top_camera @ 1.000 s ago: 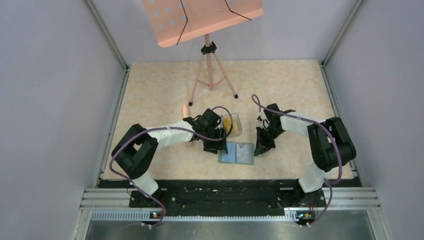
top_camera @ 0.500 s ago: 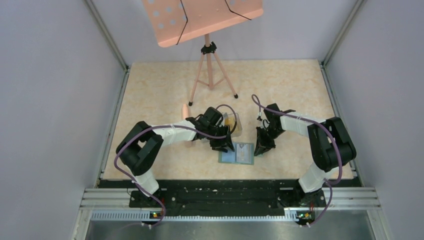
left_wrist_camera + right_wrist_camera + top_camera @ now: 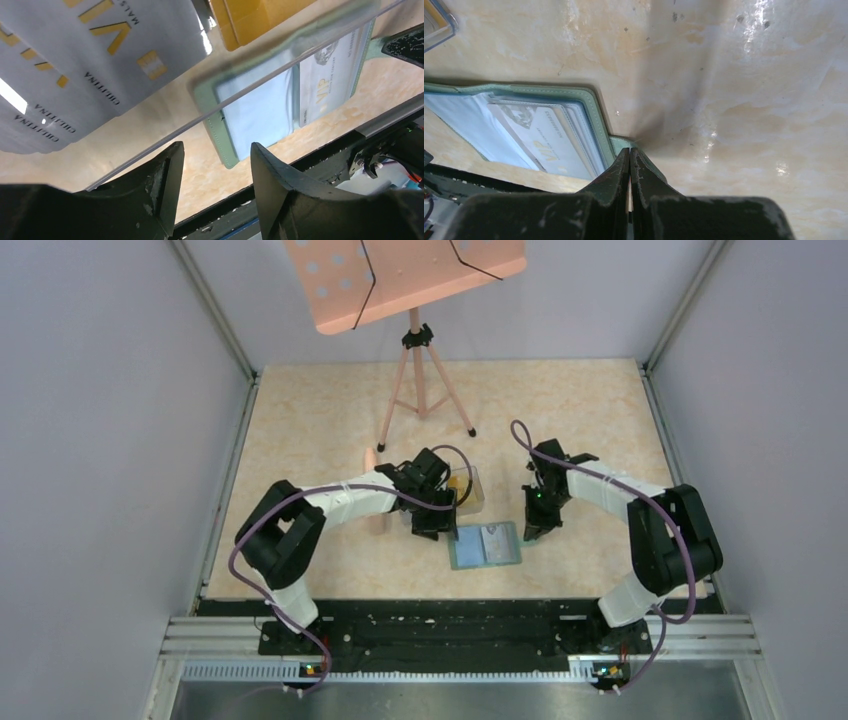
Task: Put the credit cards into the card holder
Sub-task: Insert the credit card into the card holder, then close the card holder at the center of the board.
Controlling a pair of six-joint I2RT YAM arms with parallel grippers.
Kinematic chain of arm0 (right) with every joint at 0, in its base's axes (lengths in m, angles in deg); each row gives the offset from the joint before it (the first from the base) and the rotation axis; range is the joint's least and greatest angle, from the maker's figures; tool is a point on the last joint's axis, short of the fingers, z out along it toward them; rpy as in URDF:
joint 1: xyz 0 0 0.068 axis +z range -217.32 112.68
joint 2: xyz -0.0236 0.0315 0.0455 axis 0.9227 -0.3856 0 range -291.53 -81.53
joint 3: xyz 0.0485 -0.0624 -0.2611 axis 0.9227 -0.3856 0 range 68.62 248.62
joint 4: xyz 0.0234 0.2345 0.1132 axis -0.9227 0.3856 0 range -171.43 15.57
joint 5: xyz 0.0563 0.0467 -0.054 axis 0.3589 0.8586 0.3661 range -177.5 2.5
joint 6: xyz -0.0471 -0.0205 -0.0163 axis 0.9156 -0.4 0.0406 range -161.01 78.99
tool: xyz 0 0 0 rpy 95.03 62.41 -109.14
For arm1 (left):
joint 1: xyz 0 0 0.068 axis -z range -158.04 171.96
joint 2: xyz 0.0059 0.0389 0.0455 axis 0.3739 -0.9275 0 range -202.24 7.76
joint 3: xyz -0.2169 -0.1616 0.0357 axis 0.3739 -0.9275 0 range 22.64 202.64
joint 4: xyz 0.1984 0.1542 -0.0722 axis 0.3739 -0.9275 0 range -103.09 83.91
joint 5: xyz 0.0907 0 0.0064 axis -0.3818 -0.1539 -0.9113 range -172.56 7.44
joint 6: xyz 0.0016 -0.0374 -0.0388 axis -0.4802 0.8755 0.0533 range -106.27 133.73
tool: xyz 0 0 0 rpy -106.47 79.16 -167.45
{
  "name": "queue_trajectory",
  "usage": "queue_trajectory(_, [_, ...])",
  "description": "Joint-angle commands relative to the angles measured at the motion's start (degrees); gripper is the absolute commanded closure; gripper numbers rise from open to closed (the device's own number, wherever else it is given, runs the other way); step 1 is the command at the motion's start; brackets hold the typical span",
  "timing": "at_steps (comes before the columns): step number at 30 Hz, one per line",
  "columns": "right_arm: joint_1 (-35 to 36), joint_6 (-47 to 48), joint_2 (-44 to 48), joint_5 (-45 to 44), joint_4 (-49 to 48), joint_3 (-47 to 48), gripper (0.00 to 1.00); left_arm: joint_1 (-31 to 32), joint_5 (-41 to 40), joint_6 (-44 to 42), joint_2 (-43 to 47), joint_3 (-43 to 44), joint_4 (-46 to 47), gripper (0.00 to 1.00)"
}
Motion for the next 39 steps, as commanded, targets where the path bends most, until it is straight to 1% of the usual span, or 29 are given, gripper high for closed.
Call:
queue_trajectory(1, [-0.4, 0.6, 1.9, -1.2, 0.8, 1.6, 1.00, -1.1, -4.6, -3.4, -4.5, 4.8, -1.0, 0.43])
queue_trajectory(8, [-0.4, 1.0, 1.8, 2.3, -1.0, 0.2, 1.00, -3.3, -6.8, -4.8, -12.2, 14.9, -3.8, 0.43])
queue_trajectory(10, [-0.3, 1.1, 1.7, 3.2, -1.5, -0.2, 1.00, -4.3, -5.5, -5.6, -13.1, 16.1, -4.3, 0.43])
queue_trajectory(12, [-0.4, 1.2, 1.8, 4.3, -2.3, -0.7, 1.00, -4.5, -4.7, -6.2, -12.1, 15.9, -4.6, 0.43])
queue_trajectory(15, [-0.4, 1.3, 1.6, 5.2, -3.1, -1.0, 1.00, -4.5, -1.9, -5.5, -9.0, 12.5, -3.6, 0.43])
queue_trajectory(18, [-0.4, 1.3, 1.1, 6.0, -4.1, -1.4, 1.00, -4.5, 1.2, -1.0, -3.9, 4.5, 0.8, 0.42])
queue_trajectory(22, [-0.4, 1.0, -0.1, 6.5, -5.0, -2.2, 1.00, -4.5, 4.0, 7.6, 2.2, -7.9, 8.6, 0.42])
queue_trajectory(25, [-0.4, 0.2, -0.8, 6.6, -5.7, -3.0, 1.00, -4.4, 7.2, 14.2, 3.0, -14.0, 18.0, 0.42])
queue_trajectory(27, [-0.3, -0.1, -1.2, 6.7, -6.1, -3.4, 1.00, -4.0, 9.7, 16.2, 1.2, -14.4, 21.5, 0.43])
queue_trajectory(31, [-0.3, -0.4, -2.0, 6.0, -6.6, -4.2, 1.00, -1.9, 11.1, 15.2, -3.2, -10.6, 21.5, 0.43])
queue_trajectory(33, [-0.4, -0.6, -2.3, 6.2, -7.1, -4.8, 1.00, -1.6, 12.7, 16.4, -4.1, -10.3, 24.2, 0.43])
queue_trajectory(35, [-0.4, -0.9, -2.2, 6.5, -7.6, -5.4, 1.00, -1.6, 13.6, 16.9, -3.8, -10.4, 25.9, 0.44])
queue_trajectory(39, [-0.4, -1.4, -1.6, 6.8, -7.7, -5.8, 1.00, -1.6, 14.6, 17.1, 0.2, -10.8, 30.2, 0.47])
